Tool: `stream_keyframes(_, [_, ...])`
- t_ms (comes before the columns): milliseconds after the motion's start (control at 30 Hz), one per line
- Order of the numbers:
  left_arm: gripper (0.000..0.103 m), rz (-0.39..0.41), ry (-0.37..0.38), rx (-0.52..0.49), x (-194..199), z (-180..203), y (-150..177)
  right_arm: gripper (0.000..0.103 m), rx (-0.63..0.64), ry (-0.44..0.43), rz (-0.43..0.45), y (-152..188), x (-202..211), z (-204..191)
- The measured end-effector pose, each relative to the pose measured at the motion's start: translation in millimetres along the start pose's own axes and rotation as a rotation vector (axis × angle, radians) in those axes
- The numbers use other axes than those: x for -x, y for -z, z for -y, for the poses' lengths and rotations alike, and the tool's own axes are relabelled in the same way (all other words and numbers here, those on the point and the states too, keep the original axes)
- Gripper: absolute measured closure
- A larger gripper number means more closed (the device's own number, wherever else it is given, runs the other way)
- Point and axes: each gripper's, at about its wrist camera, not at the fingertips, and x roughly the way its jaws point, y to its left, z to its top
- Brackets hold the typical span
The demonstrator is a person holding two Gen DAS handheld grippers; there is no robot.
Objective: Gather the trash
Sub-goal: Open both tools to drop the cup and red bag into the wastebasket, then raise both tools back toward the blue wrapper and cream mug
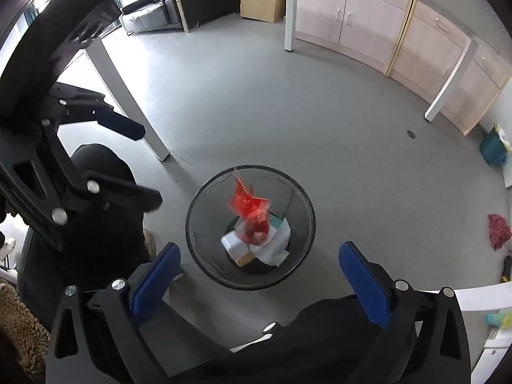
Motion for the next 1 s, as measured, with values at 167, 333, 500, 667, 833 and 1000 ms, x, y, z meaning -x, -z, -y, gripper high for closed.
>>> stream_keyframes(167, [0.005, 0.036, 0.001, -0.029, 16, 6, 6, 0.003, 0.011, -0.002, 0.027, 5, 12, 1])
stream_keyframes(333, [0.005, 0.086, 0.003, -0.017, 38, 10, 9, 0.003, 0.032, 0.023, 0.058, 8, 26, -2])
stream_keyframes(500, [0.005, 0.143, -0.013, -0.015, 64, 12, 14, 0.003, 0.05, 0.031, 0.106, 6, 51, -7])
stream_keyframes(667, [0.005, 0.208, -0.012, -0.03, 92, 18, 18, 0.003, 0.053, 0.045, 0.167, 2, 83, -9])
stream_keyframes(833, [0.005, 0.261, -0.008, -0.045, 114, 25, 22, 0.003, 0.075, 0.071, 0.215, 1, 111, -14])
stream_keyframes(1000, [0.005, 0.335, -0.008, -0.078, 147, 36, 27, 0.003, 0.075, 0.086, 0.278, 1, 149, -13])
